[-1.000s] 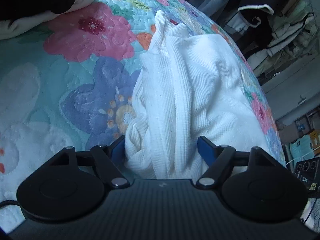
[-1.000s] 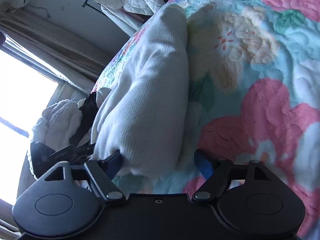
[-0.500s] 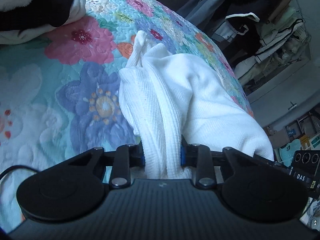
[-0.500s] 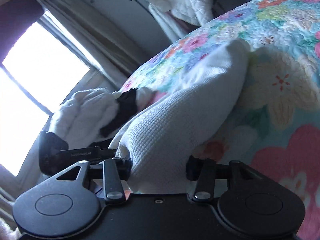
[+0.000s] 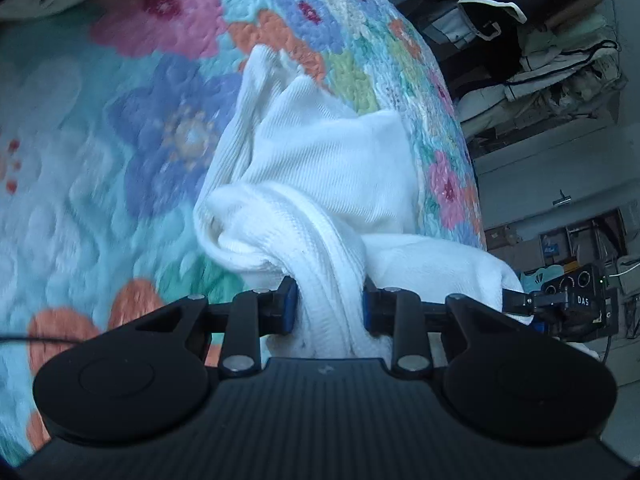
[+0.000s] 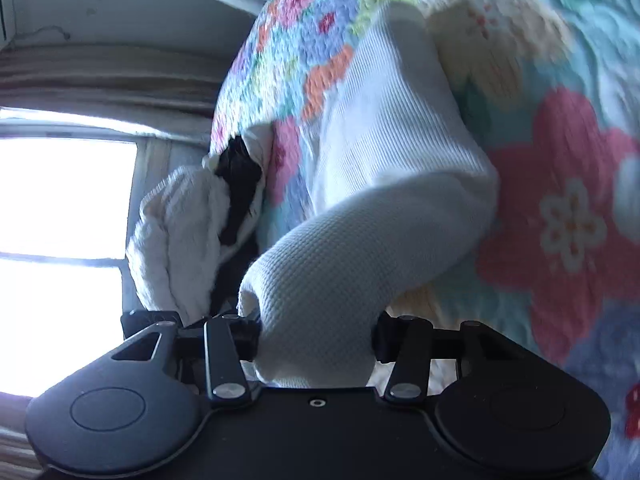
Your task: Fold clothes
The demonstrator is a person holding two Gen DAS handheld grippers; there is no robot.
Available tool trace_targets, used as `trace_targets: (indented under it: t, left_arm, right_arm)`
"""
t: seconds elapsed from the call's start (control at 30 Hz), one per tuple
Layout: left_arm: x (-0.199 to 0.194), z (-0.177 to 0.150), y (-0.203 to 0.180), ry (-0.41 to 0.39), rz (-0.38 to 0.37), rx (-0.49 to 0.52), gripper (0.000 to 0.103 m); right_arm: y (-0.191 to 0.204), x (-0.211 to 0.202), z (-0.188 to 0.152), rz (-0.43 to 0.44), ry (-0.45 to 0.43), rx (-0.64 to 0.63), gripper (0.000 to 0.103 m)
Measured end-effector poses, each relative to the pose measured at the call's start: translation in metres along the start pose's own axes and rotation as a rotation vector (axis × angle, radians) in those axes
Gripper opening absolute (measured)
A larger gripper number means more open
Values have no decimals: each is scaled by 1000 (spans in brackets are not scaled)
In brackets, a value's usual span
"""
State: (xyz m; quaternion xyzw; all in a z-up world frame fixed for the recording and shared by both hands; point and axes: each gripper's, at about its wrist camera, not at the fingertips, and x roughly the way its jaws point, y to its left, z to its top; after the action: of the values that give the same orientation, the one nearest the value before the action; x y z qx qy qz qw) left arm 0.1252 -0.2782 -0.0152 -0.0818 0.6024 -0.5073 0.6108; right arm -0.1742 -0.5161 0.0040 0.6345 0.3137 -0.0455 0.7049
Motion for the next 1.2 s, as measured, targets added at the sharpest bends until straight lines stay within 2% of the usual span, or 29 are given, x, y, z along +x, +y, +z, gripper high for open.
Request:
trace_targets:
  t: [0.07,0.17,0.23,0.27,0.33,0.4,0.47,0.53,0.57,0.6,0.63,0.67,0.7,0.73,0.8,0.9,1.03,1.07,1.1,1.2]
  left_arm:
    - [12,39,-4,-10,13,-17,29]
    - [48,95,1,-5,60,-35,33]
    - [71,120,11,-9,70,-108,33]
    - [77,125,18,-18,50,-177,33]
    - [79,129,32,-39,-25,-296,34]
    - [69,128,37,-76,-59,-313,37]
    - [55,128,38,-133,-66,-295,37]
    - [27,127,34,-270,-39,-258,41]
    - [13,123,35,-339,-52,-278,45]
    - [-1,119,37,-408,-72,-308,46]
    - [-10,115,36,-439,-105,-298,46]
    - [-16,110,31,-429,-128,-253,46]
    - [-17,102,23,-400,-112,-188,46]
    - [-16,95,15,-367,-86,-119,46]
    - [-2,78,-3,-290,19,45,46]
    - [34,61,-21,-218,132,228,46]
    - [85,61,-42,-226,279,472,47]
    - [95,67,-46,-224,310,510,48]
    - [104,77,-48,-207,318,498,47]
    - [113,107,-40,-197,243,363,40]
  right_arm:
    - [2,7,30,13,-13,60,55]
    - [2,22,79,-28,-62,117,59]
    - [-2,30,106,-41,-111,155,61]
    - [-4,31,119,-45,-121,158,61]
    - [-12,21,138,-26,-70,128,61]
    - [-15,1,143,-37,-82,95,62]
    - [-8,-20,139,-58,-135,-12,64]
    - [2,-37,131,-75,-195,-150,64]
    - [8,-40,120,-79,-220,-243,63]
    - [14,-42,106,-84,-240,-343,61]
    - [20,-38,91,-115,-237,-451,52]
    - [26,-30,74,-165,-216,-564,48]
    - [32,-23,58,-220,-206,-667,47]
    - [36,-16,42,-278,-203,-762,46]
    - [44,-1,20,-381,-195,-924,46]
    - [51,25,18,-490,-185,-1063,46]
    - [60,59,16,-636,-170,-1246,46]
    - [60,65,22,-660,-178,-1255,44]
    - [58,68,37,-668,-204,-1201,44]
    - [45,65,87,-657,-288,-964,49]
